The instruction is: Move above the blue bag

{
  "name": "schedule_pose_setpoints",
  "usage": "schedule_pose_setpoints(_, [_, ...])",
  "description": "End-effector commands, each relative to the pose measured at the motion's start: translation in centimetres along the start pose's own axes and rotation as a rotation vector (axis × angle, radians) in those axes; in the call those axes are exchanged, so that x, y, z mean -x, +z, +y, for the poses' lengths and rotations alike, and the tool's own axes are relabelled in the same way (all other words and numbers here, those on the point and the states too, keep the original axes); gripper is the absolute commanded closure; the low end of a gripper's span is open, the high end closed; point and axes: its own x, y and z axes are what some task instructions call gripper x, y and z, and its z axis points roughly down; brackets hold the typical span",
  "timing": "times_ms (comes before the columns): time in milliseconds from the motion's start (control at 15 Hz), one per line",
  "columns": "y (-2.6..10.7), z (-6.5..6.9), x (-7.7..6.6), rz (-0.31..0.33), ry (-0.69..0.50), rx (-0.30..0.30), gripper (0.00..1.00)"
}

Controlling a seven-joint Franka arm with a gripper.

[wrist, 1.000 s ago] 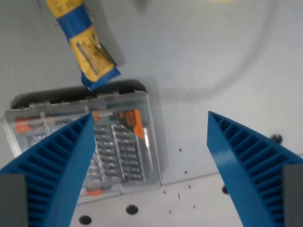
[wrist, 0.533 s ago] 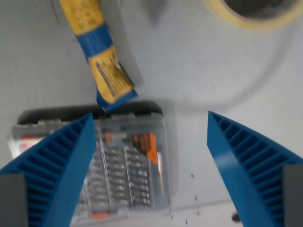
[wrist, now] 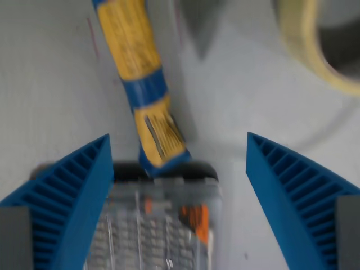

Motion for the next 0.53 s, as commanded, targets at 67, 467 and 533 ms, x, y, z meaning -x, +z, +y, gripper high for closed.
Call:
schedule_pose_setpoints(67, [0.6,-0.6,-1.3,-0.014,-0.130,0.064,0.00])
schedule_pose_setpoints(467, [2.5,-1.8,-2.7,0.003,-0.153,0.070,0.00])
schedule_pose_setpoints(533, [2.8,-2.0,-2.9,0.001,-0.156,0.069,0.00])
